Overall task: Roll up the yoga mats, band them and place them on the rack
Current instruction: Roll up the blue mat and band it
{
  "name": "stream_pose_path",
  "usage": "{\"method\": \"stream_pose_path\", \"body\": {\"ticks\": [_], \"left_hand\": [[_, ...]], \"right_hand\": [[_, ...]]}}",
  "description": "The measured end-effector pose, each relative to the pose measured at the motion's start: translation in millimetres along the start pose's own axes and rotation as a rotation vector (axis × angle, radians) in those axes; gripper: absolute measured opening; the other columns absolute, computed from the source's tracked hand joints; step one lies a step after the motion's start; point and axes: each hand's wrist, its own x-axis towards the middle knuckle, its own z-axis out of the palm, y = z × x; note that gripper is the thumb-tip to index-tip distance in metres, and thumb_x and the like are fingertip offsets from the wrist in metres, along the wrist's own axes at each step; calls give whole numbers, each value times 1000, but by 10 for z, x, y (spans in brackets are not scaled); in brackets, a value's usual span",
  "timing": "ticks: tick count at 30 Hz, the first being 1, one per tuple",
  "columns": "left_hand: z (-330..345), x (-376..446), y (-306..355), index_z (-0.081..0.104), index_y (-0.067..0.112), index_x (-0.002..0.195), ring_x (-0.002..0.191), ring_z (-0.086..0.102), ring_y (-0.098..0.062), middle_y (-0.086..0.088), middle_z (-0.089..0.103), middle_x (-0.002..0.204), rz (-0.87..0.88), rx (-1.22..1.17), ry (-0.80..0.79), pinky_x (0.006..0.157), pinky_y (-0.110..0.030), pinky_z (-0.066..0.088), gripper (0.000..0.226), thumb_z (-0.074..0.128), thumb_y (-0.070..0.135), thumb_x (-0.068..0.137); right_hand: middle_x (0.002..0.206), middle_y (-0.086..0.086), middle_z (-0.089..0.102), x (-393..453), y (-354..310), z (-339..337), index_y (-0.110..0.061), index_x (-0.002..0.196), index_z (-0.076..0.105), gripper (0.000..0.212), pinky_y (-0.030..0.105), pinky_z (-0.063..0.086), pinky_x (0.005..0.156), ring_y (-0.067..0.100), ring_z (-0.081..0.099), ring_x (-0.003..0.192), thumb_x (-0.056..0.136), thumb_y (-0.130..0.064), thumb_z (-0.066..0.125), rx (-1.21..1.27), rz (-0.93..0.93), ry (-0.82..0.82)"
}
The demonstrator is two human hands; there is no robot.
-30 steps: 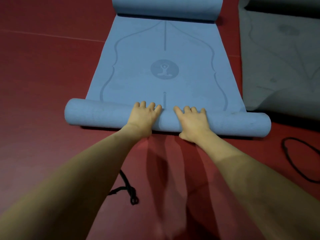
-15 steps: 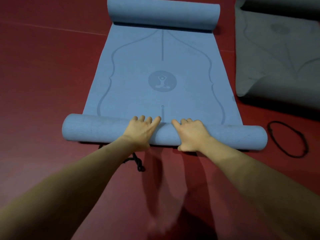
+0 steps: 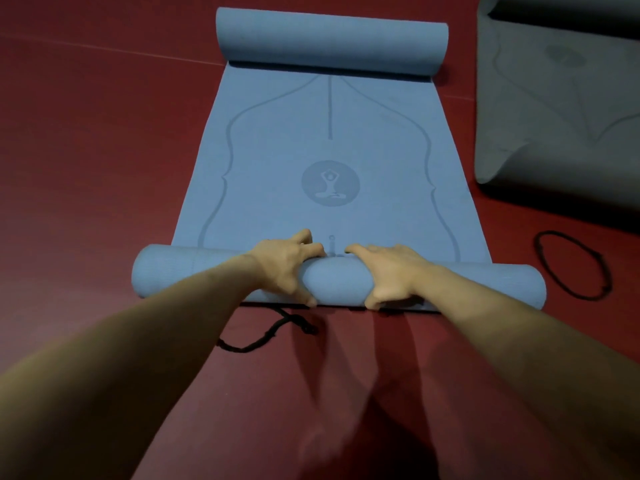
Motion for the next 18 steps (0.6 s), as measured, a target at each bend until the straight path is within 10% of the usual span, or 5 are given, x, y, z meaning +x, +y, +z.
{"method": "stream_pose_path", "body": {"ticks": [11, 15, 18], "left_hand": [[-225, 289, -210, 40, 33, 131, 116, 45, -24, 3, 53, 129, -129, -134, 37, 105, -37, 26, 52, 54, 57, 87], [-150, 341, -226, 42, 37, 139, 121, 40, -30, -6, 42, 130, -263, 40, 234, 109, -39, 24, 55, 41, 62, 91], [15, 388, -74, 61, 21, 111, 96, 53, -34, -12, 54, 104, -296, 140, 622, 85, -42, 40, 31, 52, 42, 91]], "right_hand": [[130, 11, 46, 104, 32, 130, -10, 137, 41, 76, 37, 23, 100, 31, 44, 116, 70, -46, 41, -133, -38, 387], [135, 18, 45, 219, 61, 127, -11, 142, 41, 88, 46, 28, 99, 35, 44, 120, 70, -59, 27, -150, 73, 414], [121, 13, 51, 361, 40, 44, -10, 133, 48, 84, 45, 31, 91, 33, 48, 106, 68, -56, 23, -149, 124, 435]]}}
